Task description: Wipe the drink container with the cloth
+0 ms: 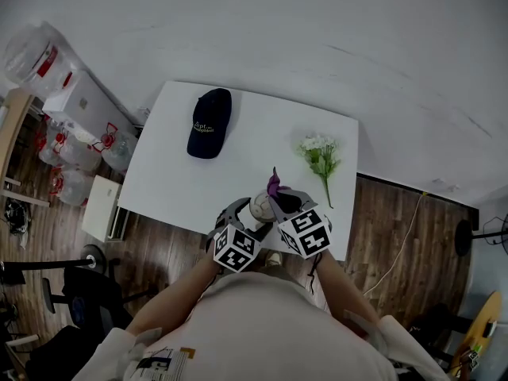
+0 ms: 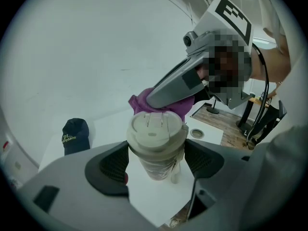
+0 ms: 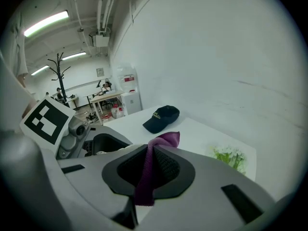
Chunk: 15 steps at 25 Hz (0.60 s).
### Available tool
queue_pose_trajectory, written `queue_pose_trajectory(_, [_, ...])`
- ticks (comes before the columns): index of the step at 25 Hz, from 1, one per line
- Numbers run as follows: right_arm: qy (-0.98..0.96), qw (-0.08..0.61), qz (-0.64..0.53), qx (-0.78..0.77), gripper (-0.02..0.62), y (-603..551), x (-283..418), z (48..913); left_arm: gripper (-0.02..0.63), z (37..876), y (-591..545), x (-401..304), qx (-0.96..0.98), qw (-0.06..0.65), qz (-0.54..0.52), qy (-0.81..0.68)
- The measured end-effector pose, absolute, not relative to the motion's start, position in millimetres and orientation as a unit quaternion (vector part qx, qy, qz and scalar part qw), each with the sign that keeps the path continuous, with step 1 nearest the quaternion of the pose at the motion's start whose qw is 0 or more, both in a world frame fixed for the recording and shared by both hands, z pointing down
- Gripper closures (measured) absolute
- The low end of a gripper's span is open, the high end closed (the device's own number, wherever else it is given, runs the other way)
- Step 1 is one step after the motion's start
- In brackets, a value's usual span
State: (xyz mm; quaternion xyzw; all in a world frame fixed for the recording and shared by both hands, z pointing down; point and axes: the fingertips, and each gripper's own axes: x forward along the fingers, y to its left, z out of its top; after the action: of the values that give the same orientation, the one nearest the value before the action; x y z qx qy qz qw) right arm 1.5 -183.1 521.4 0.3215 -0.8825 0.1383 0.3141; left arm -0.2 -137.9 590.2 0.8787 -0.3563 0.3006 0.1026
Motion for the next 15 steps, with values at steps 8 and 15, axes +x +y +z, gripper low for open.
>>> queue_pose_trajectory(8, [-0.907, 0.353, 0.120, 0.193, 0.549, -127, -47, 526, 0.226, 592, -138, -2, 0.877, 0.104, 0.308, -0.354])
queue_pose_trajectory(15, [-0.904, 0.331, 0.180, 0.204, 0.555, -122, -5, 529, 0.229, 591, -139, -1, 0.880, 0.101, 0.302, -0.353])
